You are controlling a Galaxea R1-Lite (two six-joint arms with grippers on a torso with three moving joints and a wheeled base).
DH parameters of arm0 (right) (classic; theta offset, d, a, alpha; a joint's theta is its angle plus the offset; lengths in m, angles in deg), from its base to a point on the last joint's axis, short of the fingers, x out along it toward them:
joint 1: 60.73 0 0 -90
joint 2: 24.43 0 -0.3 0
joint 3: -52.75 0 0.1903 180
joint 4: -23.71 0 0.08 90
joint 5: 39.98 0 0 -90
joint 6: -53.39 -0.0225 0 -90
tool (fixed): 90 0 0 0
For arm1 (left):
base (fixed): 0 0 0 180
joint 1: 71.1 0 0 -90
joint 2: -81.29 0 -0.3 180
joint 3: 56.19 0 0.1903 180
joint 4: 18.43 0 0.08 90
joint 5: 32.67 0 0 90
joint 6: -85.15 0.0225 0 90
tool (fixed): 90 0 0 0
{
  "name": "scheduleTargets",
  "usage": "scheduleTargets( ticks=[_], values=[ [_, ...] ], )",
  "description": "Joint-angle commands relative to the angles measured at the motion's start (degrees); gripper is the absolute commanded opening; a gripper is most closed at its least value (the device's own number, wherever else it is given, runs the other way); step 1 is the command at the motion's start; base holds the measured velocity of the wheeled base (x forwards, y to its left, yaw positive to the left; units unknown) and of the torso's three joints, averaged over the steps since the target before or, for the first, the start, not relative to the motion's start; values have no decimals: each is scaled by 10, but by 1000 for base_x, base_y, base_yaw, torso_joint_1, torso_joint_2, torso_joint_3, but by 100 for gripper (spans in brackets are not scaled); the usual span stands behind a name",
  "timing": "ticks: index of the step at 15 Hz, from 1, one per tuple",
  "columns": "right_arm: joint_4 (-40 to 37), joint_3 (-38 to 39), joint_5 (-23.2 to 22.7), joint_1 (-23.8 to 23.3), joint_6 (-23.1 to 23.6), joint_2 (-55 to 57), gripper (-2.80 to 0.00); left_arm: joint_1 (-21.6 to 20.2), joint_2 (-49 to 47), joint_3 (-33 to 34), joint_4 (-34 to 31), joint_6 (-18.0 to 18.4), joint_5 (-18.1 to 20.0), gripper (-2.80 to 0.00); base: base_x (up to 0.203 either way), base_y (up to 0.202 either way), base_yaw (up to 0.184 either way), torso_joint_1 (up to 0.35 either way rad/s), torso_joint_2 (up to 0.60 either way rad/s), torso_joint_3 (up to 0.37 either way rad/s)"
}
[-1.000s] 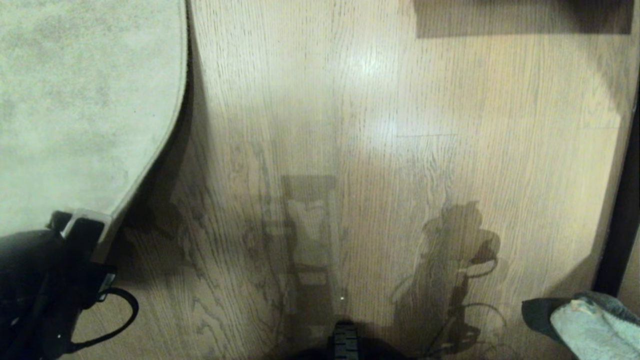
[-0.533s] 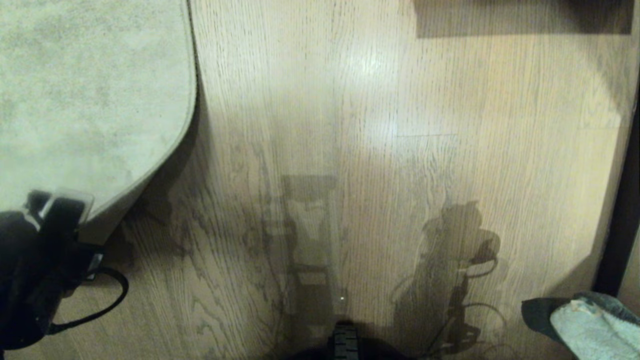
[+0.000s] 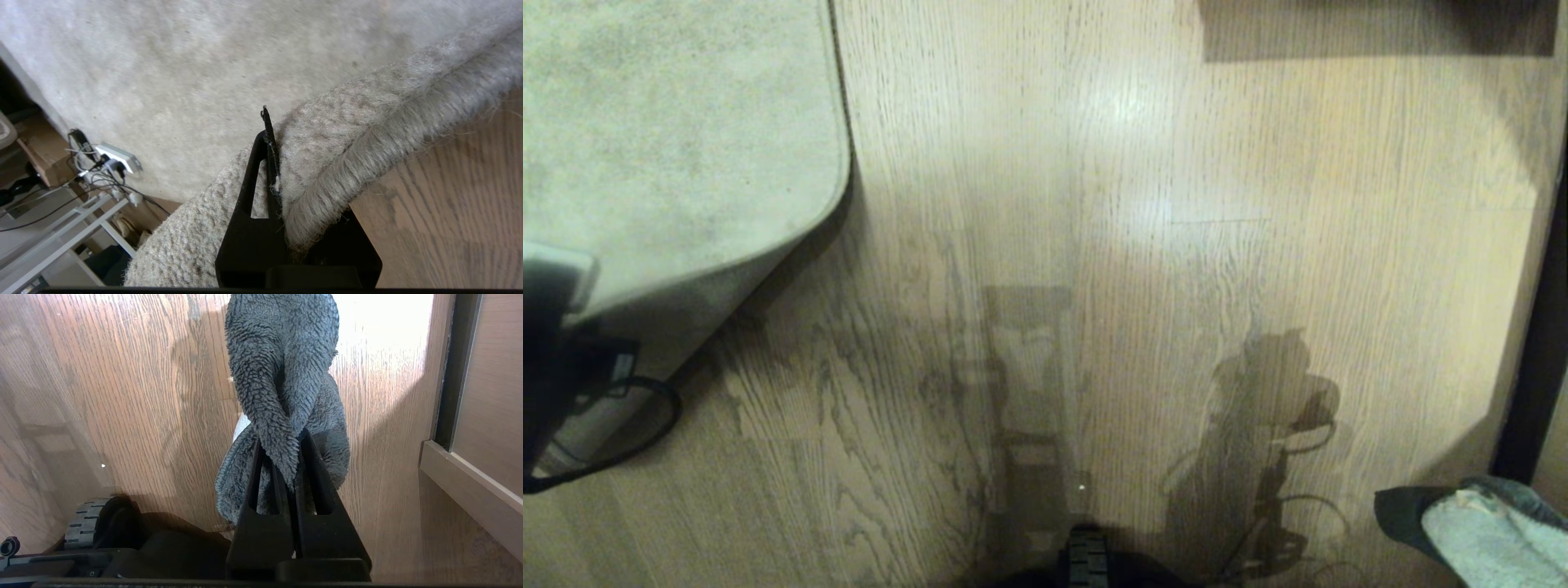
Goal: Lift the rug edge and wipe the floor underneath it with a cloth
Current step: Lift up the carpet
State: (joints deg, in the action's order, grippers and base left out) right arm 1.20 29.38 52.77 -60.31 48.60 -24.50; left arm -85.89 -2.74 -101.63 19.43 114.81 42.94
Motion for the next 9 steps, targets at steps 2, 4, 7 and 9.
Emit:
scheduleTargets(
  ticks=[2,4,7,9],
  values=[
    [0,0,0,0,0,1,-280,-21,31,-9,-31,-2,-1,-280,0,0,0,0,0,0],
    [0,0,0,0,0,1,-280,-29,53,-27,-108,-3,-3,-280,0,0,0,0,0,0],
    [0,0,0,0,0,1,-280,-33,89,-101,-308,-3,-3,-280,0,0,0,0,0,0],
    [0,0,1,0,0,1,-280,-39,101,-158,-432,-2,2,-280,0,0,0,0,0,0]
  ],
)
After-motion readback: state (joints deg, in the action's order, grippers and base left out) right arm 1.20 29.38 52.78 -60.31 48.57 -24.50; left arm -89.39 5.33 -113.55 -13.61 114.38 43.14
